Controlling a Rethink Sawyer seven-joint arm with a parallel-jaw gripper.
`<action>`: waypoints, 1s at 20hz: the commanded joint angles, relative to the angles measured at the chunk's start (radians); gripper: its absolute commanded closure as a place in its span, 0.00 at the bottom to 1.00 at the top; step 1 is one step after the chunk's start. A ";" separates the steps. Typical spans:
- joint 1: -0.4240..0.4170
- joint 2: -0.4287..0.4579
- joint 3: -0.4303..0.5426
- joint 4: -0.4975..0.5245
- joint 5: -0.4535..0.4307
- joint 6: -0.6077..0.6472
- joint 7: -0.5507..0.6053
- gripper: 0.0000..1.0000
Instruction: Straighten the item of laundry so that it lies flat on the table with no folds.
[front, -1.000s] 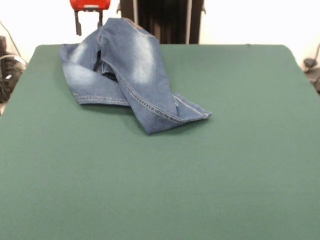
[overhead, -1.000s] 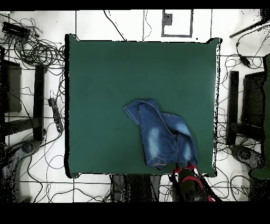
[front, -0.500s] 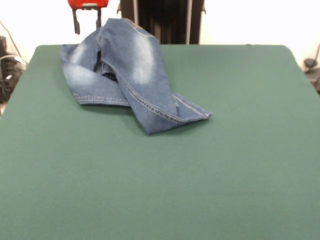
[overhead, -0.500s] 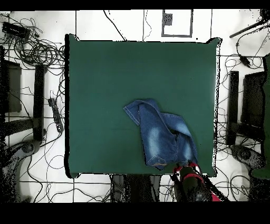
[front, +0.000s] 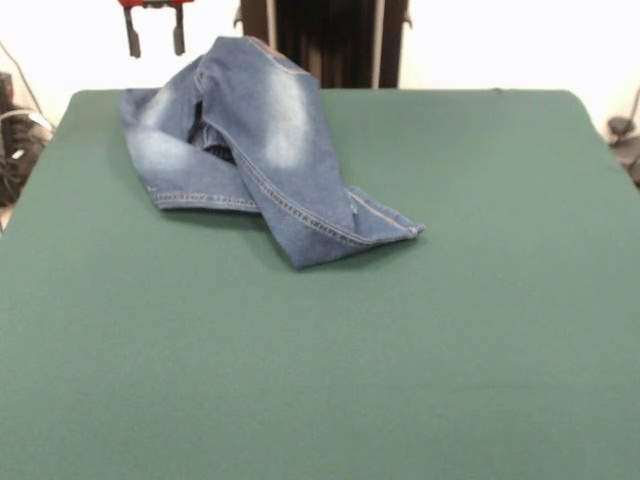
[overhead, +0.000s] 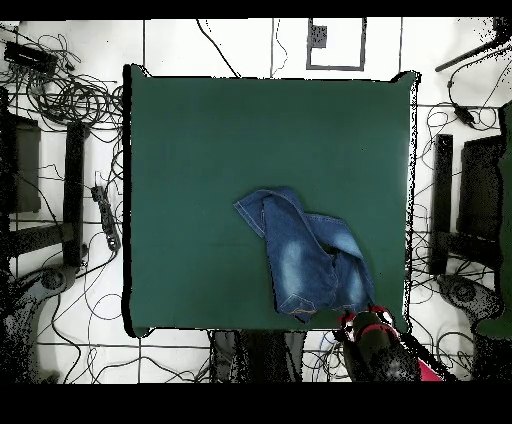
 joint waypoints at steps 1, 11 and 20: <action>0.040 -0.029 0.064 -0.096 0.058 0.132 0.208 0.00; 0.050 0.038 0.096 -0.140 0.060 0.094 0.231 0.00; 0.078 0.079 0.084 -0.182 0.072 0.073 0.254 0.00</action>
